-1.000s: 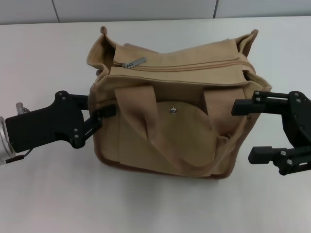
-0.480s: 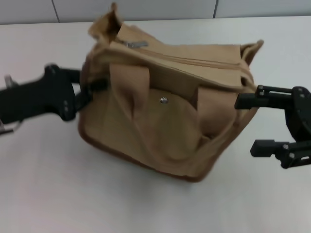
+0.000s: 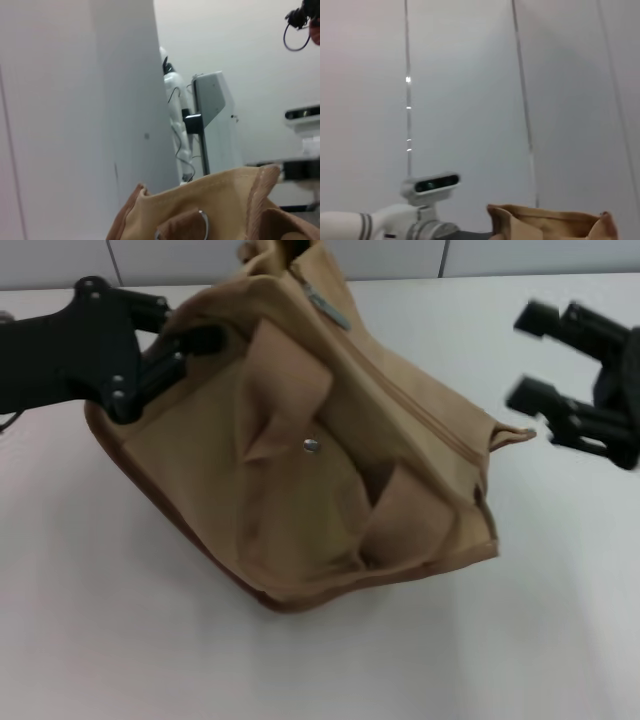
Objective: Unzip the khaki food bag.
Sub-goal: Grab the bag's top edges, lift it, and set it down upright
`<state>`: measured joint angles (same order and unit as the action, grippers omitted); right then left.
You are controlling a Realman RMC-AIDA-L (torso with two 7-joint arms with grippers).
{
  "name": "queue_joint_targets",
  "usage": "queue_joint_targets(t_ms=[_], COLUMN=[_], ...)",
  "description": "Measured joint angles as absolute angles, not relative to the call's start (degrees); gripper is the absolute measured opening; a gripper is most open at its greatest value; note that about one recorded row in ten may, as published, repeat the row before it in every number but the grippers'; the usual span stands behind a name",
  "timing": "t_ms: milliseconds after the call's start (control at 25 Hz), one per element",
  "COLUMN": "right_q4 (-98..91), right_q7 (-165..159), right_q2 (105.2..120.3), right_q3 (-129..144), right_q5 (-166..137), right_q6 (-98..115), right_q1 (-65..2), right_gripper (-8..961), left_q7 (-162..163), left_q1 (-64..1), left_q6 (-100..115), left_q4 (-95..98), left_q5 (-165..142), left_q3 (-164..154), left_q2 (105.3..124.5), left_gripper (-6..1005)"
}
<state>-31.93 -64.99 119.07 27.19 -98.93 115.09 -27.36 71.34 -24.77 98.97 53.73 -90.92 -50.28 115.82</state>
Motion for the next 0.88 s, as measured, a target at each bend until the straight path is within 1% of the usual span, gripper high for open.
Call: queue_joint_targets(t_ms=[40,80,120,160,200,280,400,520,680,880], right_q4=[-29.5,-26.9,-21.4,-21.4,-16.5,-14.3,-8.6,-7.8,-8.6,-14.0], right_q7=[-60.9,-57.0,-48.8,-48.8,-39.2,-34.0,-20.8,-16.5,-15.0,-14.9], right_q2=[119.39,119.42,119.46,119.46,119.52,119.57,119.61,119.62,119.54,119.45], right_q3=[27.2,27.1,27.2,27.2,27.1,27.0,26.9,26.9,26.9,26.8], right_q5=[-98.6,-98.6,-98.6,-98.6,-98.5,-98.2,-95.1,-91.8,-88.1,-86.3], right_q6=[113.4,112.0,110.0,110.0,108.3,107.6,105.9,105.7,105.7,106.8], right_q1=[-27.5,-27.8,-28.5,-28.5,-28.8,-28.7,-27.9,-26.7,-25.0,-21.9], right_gripper=[805,805,805,805,805,805,805,805,805,805], left_q7=[71.3,71.3,71.3,71.3,71.3,71.2,71.3,71.3,71.3,71.5], left_q1=[-24.8,-24.8,-24.9,-24.9,-25.1,-25.7,-26.6,-27.1,-27.3,-28.0], left_q6=[99.0,99.0,99.0,99.0,98.9,98.7,98.0,97.1,95.7,93.3], left_q4=[53.7,54.4,55.6,55.6,55.9,56.0,55.5,55.4,55.2,54.2], left_q5=[-90.9,-91.1,-91.9,-91.9,-92.6,-93.5,-93.7,-93.6,-93.5,-93.5], left_q3=[-50.3,-50.4,-50.7,-50.7,-50.8,-51.3,-54.0,-55.9,-57.5,-59.2], left_q2=[115.82,116.33,117.51,117.51,117.93,118.41,118.53,118.65,118.69,118.68], left_gripper=[64,64,64,64,64,63,63,62,61,61])
